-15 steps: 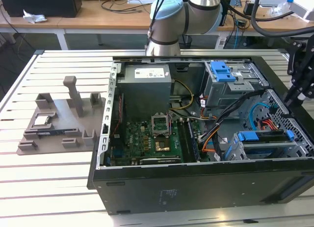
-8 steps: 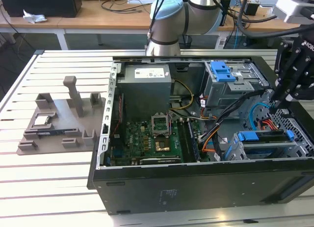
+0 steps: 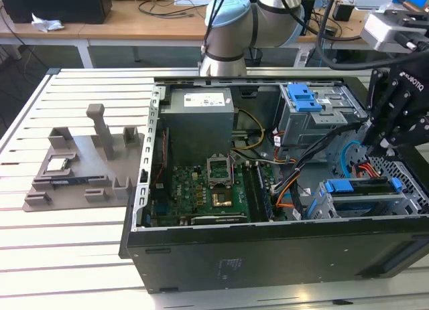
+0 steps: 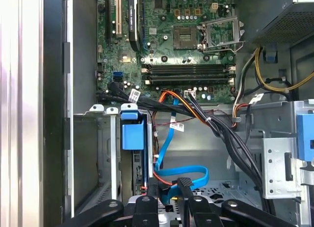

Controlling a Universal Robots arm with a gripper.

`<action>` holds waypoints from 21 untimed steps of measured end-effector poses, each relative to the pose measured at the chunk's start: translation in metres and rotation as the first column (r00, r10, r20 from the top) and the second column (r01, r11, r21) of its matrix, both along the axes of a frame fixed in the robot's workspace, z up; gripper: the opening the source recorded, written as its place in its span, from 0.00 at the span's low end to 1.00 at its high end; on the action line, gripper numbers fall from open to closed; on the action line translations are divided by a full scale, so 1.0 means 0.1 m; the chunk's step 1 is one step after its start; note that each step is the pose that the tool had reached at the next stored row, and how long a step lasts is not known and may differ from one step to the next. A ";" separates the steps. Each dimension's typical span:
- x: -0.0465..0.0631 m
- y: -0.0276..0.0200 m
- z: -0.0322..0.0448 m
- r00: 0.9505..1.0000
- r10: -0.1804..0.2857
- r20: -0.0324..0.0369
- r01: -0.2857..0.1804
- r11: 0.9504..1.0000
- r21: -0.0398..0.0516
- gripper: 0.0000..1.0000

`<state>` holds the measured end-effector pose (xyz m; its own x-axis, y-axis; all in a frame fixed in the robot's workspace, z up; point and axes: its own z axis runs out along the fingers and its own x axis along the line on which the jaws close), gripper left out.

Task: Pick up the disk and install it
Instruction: 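Insert the second disk wire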

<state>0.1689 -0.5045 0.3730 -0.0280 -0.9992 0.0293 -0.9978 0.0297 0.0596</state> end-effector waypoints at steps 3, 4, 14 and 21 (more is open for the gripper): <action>0.00 0.000 0.000 1.000 0.000 0.000 0.000 1.000 0.000 0.30; 0.00 0.000 -0.001 1.000 0.000 0.000 0.000 1.000 0.000 0.30; -0.02 -0.113 -0.013 1.000 0.001 0.000 -0.001 1.000 0.000 0.16; -0.02 -0.241 -0.133 1.000 0.012 -0.006 -0.012 1.000 0.000 0.16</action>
